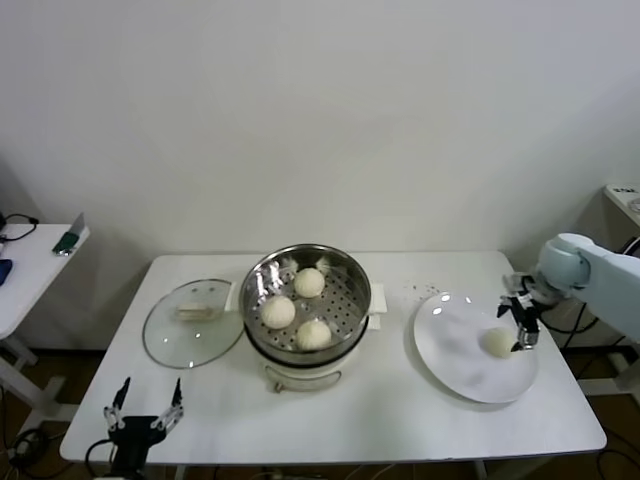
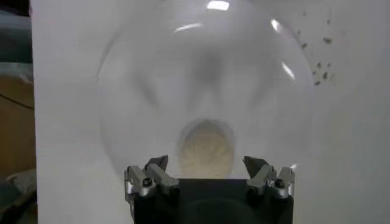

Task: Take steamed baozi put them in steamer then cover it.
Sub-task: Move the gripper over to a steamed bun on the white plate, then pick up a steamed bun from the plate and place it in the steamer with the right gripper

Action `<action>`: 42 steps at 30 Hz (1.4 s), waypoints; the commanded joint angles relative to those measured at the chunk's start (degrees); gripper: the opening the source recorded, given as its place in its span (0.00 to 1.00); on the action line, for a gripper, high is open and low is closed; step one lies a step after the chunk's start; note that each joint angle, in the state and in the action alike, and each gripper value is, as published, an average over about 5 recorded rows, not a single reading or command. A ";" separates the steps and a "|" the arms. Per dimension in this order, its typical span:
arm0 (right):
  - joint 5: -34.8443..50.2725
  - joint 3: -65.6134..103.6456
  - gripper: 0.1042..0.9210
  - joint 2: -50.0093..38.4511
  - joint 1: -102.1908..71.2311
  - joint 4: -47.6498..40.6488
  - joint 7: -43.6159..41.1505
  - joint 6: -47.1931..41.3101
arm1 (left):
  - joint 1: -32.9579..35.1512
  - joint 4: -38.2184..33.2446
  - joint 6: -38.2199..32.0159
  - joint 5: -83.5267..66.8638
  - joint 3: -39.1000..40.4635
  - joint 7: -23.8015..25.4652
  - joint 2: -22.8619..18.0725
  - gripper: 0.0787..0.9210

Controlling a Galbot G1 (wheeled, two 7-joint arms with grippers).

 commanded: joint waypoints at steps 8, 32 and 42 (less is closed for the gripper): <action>-6.18 11.07 0.88 6.67 -10.56 -12.32 -0.19 0.61 | 0.39 0.36 -0.03 1.00 -0.13 -0.16 -0.67 0.88; -3.67 7.34 0.73 8.61 -6.92 -13.78 -1.26 2.27 | -0.52 0.95 0.20 1.60 0.06 -0.24 -0.75 0.88; 10.63 -9.48 0.71 10.02 14.25 -9.80 -0.48 -0.36 | -0.14 0.34 -0.23 1.15 0.42 -0.16 -0.58 0.88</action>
